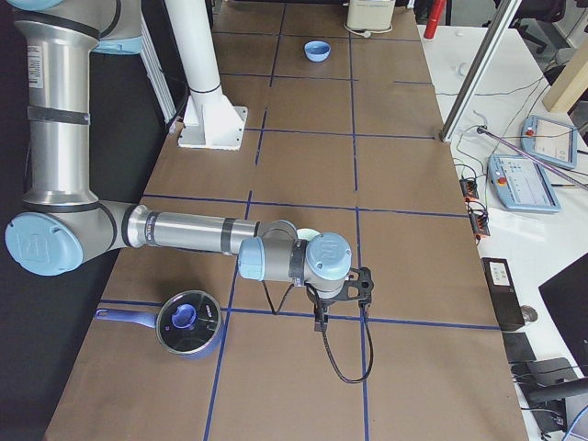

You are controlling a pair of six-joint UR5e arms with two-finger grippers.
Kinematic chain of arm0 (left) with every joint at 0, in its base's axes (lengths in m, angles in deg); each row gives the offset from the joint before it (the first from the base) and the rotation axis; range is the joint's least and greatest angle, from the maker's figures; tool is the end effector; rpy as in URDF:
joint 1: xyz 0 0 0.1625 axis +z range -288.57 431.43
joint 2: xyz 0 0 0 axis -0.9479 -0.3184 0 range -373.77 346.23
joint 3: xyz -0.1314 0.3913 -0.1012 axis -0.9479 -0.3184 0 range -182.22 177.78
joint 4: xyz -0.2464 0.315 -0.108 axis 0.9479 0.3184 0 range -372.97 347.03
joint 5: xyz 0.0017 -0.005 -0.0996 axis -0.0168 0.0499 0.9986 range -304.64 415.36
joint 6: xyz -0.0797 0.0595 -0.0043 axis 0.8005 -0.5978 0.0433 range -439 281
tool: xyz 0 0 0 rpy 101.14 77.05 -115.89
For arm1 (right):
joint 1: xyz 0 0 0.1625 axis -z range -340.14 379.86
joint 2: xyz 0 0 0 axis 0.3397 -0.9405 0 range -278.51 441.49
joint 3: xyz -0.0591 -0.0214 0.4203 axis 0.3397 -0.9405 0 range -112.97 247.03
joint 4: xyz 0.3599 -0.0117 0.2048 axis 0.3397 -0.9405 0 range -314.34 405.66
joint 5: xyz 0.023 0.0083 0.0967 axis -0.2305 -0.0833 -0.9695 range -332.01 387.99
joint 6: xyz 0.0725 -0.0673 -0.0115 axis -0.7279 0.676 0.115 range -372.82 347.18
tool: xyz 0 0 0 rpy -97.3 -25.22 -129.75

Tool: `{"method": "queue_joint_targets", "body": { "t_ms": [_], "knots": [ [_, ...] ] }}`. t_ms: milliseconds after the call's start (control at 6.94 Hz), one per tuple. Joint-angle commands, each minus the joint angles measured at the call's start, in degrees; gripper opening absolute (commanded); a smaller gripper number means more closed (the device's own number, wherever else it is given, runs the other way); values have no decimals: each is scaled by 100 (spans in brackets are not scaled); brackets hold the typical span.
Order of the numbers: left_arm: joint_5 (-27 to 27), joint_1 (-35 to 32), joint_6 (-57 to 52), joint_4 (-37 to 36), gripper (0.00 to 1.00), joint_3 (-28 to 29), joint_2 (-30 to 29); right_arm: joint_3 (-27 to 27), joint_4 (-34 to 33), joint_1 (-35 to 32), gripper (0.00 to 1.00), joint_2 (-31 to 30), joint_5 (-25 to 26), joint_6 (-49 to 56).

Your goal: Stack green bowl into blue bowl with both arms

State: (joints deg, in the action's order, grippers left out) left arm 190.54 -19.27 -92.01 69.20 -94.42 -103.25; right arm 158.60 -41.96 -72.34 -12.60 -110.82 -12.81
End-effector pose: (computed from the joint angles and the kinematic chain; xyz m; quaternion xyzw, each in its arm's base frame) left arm -0.0685 -0.4790 0.6564 -0.0034 0.3868 0.0784 0.9188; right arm 0.0760 -0.4585 0.6695 0.0068 -0.4132 0.0180 0.9105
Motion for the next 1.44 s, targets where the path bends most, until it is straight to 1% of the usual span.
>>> {"method": "queue_joint_targets", "body": {
  "t_ms": [0,576,864,1008,1296],
  "knots": [
    [0,0,0,0,100,0,-7,1,0,0,100,40,12,0],
    [-18,-9,-9,9,100,0,-7,10,0,0,100,75,3,-35],
    [0,0,-9,18,100,-114,-34,10,9,0,100,136,-14,-123],
    [0,9,-9,9,100,-175,-121,219,0,0,100,137,-32,-141],
    [17,35,9,35,100,-307,-244,256,0,0,100,136,-67,-132]
  ]
}}
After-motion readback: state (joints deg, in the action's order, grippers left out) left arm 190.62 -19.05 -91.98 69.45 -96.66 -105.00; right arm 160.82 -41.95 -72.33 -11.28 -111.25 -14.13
